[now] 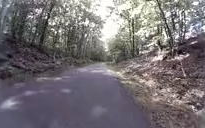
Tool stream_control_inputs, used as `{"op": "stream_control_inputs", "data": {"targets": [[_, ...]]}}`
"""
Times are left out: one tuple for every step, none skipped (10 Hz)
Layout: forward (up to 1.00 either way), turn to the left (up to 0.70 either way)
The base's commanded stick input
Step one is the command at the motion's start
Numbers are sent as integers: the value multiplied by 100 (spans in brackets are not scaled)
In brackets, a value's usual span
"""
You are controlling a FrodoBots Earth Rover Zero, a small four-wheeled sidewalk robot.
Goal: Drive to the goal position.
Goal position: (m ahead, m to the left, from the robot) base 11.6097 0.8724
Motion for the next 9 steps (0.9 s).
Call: {"op": "stream_control_inputs", "data": {"targets": [[70,0],[70,0],[70,0],[70,0],[70,0],[70,0],[70,0],[70,0],[70,0]]}}
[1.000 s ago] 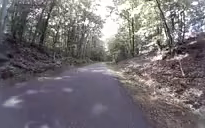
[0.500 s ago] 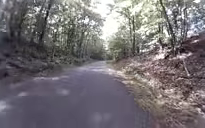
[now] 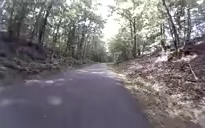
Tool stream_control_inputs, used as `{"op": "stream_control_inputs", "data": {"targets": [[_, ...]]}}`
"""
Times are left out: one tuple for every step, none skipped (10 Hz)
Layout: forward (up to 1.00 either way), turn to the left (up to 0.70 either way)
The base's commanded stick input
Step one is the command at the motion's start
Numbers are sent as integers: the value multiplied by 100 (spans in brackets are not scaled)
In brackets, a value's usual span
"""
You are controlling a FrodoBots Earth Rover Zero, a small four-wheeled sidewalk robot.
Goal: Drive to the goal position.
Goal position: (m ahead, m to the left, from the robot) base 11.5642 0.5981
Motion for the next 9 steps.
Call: {"op": "stream_control_inputs", "data": {"targets": [[70,0],[70,0],[70,0],[70,0],[70,0],[70,0],[70,0],[70,0],[70,0]]}}
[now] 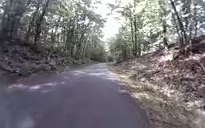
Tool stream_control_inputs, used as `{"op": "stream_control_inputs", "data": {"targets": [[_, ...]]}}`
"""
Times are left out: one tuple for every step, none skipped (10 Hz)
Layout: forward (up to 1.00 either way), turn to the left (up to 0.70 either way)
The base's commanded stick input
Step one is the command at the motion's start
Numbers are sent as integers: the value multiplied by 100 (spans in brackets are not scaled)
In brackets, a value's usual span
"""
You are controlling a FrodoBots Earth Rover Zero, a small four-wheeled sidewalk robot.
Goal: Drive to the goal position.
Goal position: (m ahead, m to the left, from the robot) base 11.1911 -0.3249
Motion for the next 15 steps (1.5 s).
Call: {"op": "stream_control_inputs", "data": {"targets": [[70,0],[70,0],[70,0],[70,0],[70,0],[70,0],[70,0],[70,0],[70,0],[70,0],[70,0],[70,0],[70,0],[70,0],[70,0]]}}
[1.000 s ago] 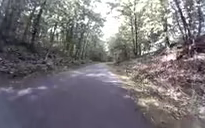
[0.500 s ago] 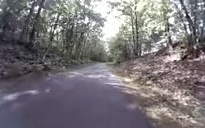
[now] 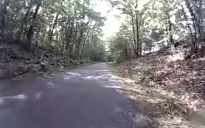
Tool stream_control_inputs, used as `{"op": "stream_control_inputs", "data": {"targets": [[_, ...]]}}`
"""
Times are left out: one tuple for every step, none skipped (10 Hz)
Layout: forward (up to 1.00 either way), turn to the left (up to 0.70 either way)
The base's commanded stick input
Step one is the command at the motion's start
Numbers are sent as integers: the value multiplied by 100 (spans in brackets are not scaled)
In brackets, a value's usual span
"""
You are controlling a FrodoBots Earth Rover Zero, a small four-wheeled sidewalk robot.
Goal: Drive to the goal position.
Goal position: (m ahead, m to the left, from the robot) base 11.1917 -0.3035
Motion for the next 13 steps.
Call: {"op": "stream_control_inputs", "data": {"targets": [[70,0],[70,0],[70,0],[70,0],[70,0],[70,0],[70,0],[70,0],[70,0],[70,0],[70,0],[70,0],[70,0]]}}
